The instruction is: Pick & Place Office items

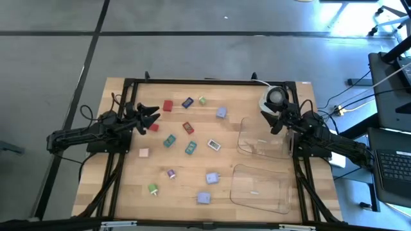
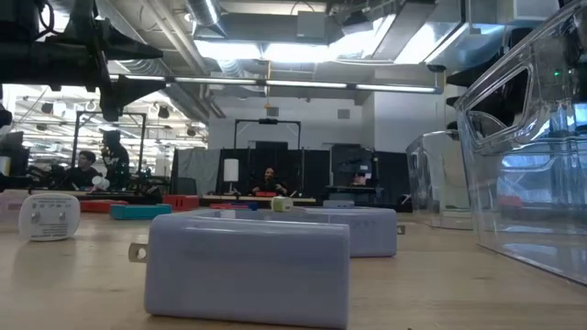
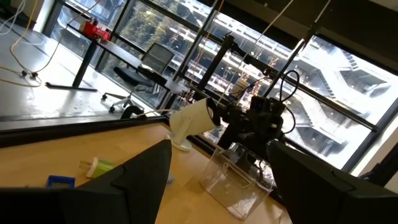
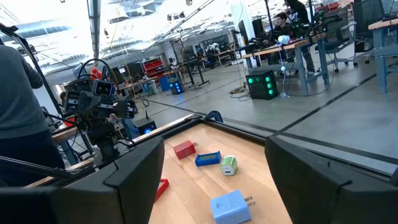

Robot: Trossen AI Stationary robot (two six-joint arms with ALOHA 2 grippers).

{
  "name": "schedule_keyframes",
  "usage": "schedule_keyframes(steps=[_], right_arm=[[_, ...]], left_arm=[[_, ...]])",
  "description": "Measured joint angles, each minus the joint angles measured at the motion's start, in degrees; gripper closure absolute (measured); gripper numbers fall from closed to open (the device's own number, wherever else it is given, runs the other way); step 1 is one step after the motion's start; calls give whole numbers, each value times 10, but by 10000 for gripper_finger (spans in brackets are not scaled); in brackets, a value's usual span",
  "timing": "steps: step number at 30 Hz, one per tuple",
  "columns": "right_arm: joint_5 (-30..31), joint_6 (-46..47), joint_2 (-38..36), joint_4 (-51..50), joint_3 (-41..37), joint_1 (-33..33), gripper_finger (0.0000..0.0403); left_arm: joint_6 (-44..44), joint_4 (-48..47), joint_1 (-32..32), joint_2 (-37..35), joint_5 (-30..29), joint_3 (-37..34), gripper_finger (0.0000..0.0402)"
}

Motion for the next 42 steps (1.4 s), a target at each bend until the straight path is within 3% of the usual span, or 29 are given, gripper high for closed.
schedule_keyframes(steps=[5, 14, 22, 26, 35, 42], right_arm=[[1, 0, 0, 0, 0, 0, 120], [44, 4, 0, 0, 0, 0, 120], [25, 250, 0, 0, 0, 1, 120], [36, 314, 0, 0, 0, 1, 120], [201, 301, 0, 1, 0, 1, 120], [316, 301, 0, 21, 0, 1, 120]], left_arm=[[-28, 1, 0, 0, -12, 0, 134], [-16, 1, 0, 0, -119, 0, 134], [-50, 2, 0, 0, -201, 0, 134], [-48, 5, 0, 0, -227, 0, 134], [-46, 37, 0, 7, -258, 6, 135], [14, 37, 0, 74, -296, 63, 135]])
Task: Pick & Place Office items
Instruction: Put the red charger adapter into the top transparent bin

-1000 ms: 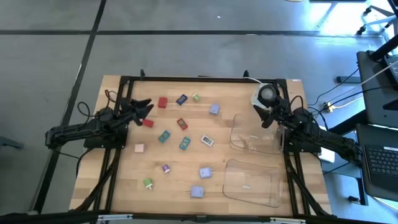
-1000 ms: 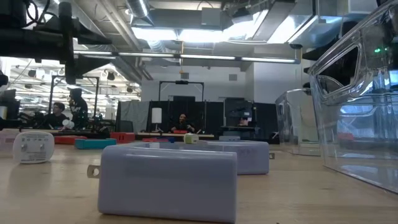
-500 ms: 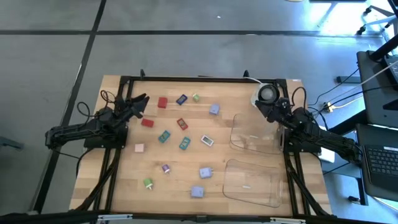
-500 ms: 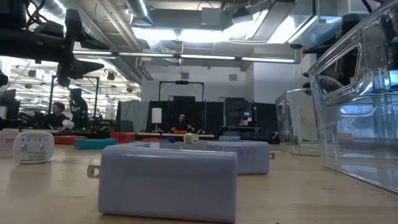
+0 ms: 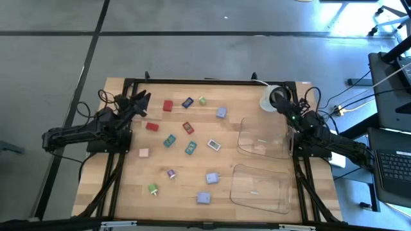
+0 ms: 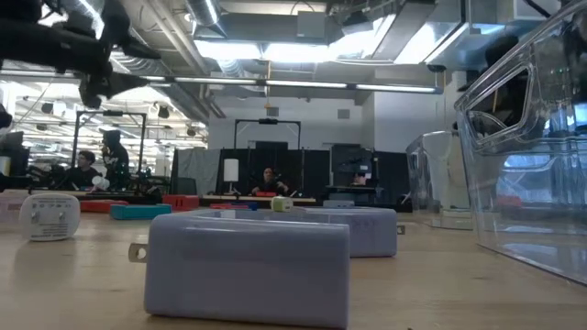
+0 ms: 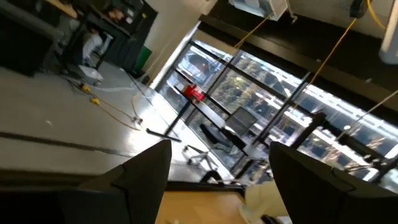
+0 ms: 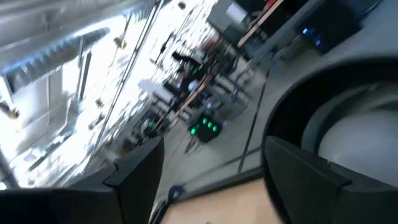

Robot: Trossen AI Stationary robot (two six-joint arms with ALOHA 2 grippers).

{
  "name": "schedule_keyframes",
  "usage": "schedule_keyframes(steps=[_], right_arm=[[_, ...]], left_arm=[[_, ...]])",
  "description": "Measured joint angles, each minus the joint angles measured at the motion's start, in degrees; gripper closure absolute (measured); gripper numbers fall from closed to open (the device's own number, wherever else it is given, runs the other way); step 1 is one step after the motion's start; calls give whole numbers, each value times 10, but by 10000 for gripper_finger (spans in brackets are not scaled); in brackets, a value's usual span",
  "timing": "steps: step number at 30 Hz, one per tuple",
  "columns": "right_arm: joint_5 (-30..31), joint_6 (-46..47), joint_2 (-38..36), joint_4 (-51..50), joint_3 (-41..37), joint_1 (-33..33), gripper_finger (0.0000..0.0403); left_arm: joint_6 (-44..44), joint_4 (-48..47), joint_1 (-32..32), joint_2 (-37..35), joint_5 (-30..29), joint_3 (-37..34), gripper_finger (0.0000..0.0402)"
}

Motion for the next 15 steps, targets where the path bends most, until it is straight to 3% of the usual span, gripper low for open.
schedule_keyframes(steps=[9, 15], right_arm=[[58, 0, 0, 25, 0, 0, 120], [58, -4, 0, 45, 0, 0, 120]], left_arm=[[101, -12, 0, 180, -66, 104, 134], [126, -28, 21, 344, -58, 175, 134]])
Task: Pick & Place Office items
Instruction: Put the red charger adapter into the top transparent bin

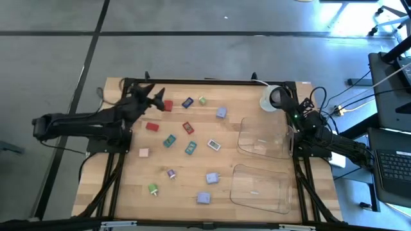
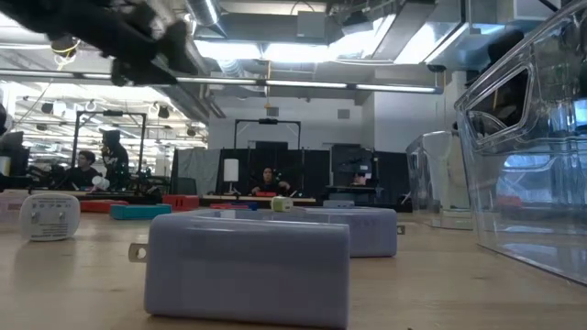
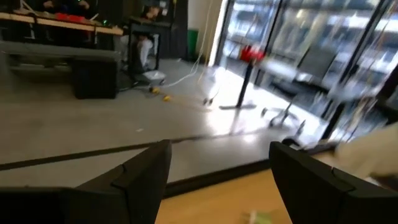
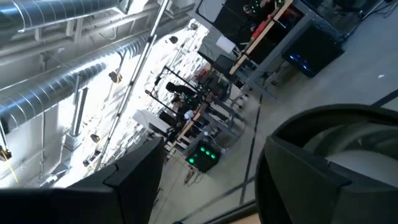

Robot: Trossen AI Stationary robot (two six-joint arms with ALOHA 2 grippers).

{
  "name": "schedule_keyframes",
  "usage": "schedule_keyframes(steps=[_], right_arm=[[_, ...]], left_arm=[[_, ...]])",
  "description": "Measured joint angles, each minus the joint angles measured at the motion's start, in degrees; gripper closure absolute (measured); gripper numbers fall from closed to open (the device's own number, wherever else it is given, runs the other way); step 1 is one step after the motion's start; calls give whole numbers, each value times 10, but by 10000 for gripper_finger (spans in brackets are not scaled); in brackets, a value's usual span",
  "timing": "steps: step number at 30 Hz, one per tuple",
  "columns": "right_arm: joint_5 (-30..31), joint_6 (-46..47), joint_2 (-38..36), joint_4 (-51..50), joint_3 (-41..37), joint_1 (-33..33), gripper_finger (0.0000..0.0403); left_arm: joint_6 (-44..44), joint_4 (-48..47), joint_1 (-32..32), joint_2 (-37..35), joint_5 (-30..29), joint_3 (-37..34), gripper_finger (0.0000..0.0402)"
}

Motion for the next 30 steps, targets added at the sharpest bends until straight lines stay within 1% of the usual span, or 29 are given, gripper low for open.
schedule_keyframes(steps=[4, 7, 11, 15, 17, 19, 21, 23, 26, 30], right_arm=[[-13, -11, 0, 0, 0, 0, 120], [-35, -11, 0, 0, 0, 0, 120], [-63, -5, 0, 3, 0, 0, 120], [-82, -15, 0, 4, 0, 0, 120], [-81, -18, 0, 4, 0, 0, 120], [-81, -16, 0, 9, 0, 0, 120], [-85, -14, 0, 19, 0, 0, 120], [-93, -13, 0, 29, 0, 0, 120], [-94, 6, 0, 51, 0, 0, 120], [-96, 15, 0, 68, 0, 0, 120]], left_arm=[[-2, -18, 33, 105, 25, 44, 134], [-36, -51, 59, 167, 61, 77, 134], [-84, -130, 87, 229, 90, 121, 134], [-125, -246, 112, 277, 109, 159, 134], [-155, -292, 124, 298, 136, 171, 133], [-191, -323, 137, 317, 182, 175, 129], [-224, -329, 149, 336, 226, 176, 122], [-250, -329, 159, 356, 249, 176, 114], [-270, -330, 172, 381, 258, 176, 106], [-272, -326, 183, 404, 264, 176, 106]])
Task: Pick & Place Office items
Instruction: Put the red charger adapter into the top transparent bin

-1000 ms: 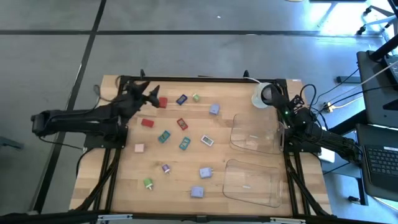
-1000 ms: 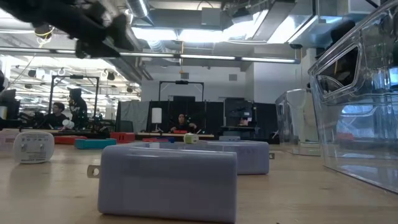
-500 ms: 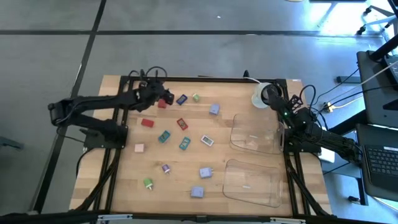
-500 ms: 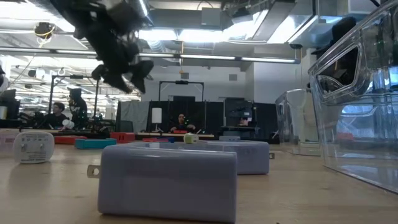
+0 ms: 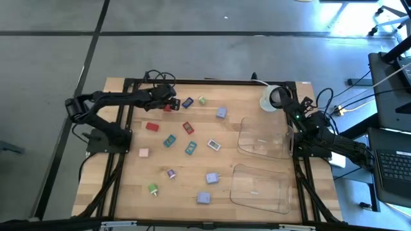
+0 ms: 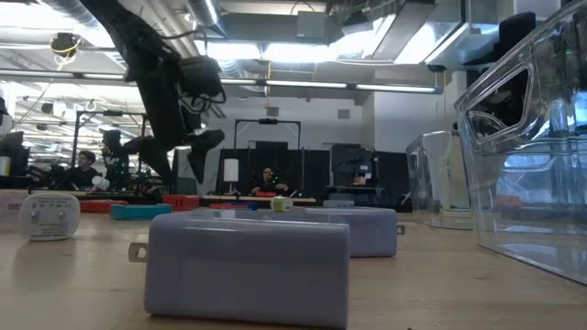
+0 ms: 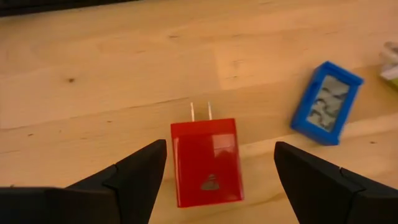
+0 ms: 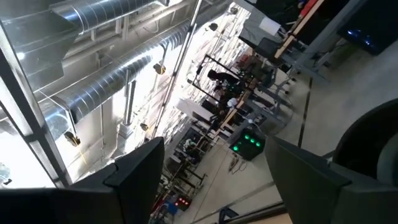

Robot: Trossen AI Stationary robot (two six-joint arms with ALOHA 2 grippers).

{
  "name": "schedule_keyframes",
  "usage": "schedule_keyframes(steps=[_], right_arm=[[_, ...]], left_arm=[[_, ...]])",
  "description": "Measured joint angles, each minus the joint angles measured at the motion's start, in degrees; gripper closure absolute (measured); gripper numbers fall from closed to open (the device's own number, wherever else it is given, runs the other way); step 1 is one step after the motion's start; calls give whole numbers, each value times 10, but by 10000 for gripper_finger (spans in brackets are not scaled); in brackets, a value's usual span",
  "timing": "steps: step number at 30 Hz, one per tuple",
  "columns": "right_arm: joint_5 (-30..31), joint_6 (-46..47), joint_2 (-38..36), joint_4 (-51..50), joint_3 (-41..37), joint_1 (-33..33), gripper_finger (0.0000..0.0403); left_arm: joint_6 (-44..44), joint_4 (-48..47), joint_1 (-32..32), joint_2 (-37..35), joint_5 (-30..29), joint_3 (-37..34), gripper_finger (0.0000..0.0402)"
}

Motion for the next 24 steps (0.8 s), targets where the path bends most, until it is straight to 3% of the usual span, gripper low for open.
schedule_keyframes(steps=[18, 24], right_arm=[[-30, -29, 0, 22, 18, 0, 120], [-3, -47, 0, 22, 28, 0, 120]], left_arm=[[1, 6, 7, 107, -17, 3, 107], [0, 7, 6, 105, -8, 2, 133]])
